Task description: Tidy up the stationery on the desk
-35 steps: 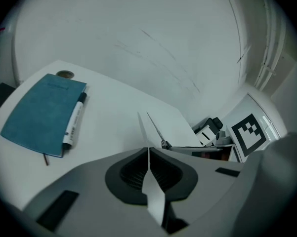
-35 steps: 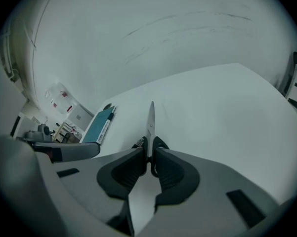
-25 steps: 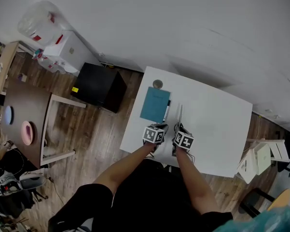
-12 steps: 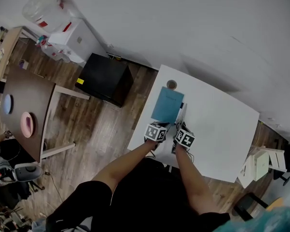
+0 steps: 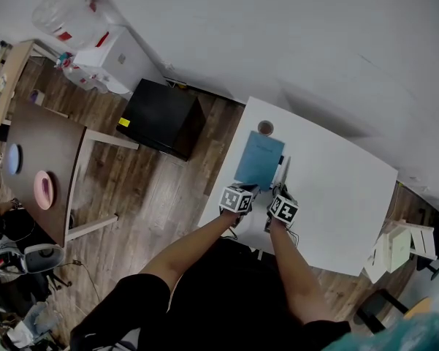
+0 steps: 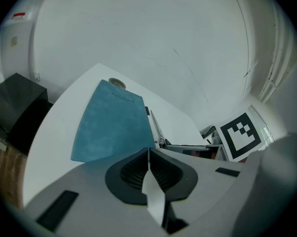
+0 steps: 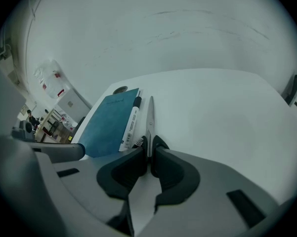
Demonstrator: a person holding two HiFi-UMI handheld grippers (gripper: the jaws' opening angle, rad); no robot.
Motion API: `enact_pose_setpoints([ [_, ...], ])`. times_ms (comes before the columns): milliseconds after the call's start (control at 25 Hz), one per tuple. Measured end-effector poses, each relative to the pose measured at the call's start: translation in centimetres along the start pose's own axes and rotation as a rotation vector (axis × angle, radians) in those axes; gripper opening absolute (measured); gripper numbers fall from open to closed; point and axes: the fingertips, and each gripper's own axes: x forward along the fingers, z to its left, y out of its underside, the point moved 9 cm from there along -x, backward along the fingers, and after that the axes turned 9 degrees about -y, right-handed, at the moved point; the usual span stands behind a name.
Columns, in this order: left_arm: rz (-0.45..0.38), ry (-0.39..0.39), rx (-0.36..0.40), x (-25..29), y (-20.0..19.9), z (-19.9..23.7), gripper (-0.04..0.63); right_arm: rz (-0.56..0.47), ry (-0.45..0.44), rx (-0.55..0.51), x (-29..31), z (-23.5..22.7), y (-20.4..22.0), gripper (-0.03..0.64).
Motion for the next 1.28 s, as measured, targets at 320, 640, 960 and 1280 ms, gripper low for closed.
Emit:
enact_pose_setpoints([
  [320, 0.003, 0.009, 0.002, 0.3, 0.0, -0.7, 0.021, 0.015, 0.0, 0.005, 0.1, 0.0, -0.1, 0.091],
  [640, 0.003, 0.012, -0.007, 0.2, 0.4, -0.8, 0.021, 0.005, -0.068, 0.036, -1.2, 0.1, -0.6, 0.098],
  [960, -0.079, 0.025, 0.099, -2.5, 0.1, -2.4, 0.021, -0.076, -0.161, -0.144, -6.2, 1.0, -1.6, 0.098],
  [1280, -0.263, 0.021, 0.27, -11.3, 3.4, -9.2, 0.018, -0.266, -0.333, -0.342, -18.1, 3.4, -0.9, 0.08],
])
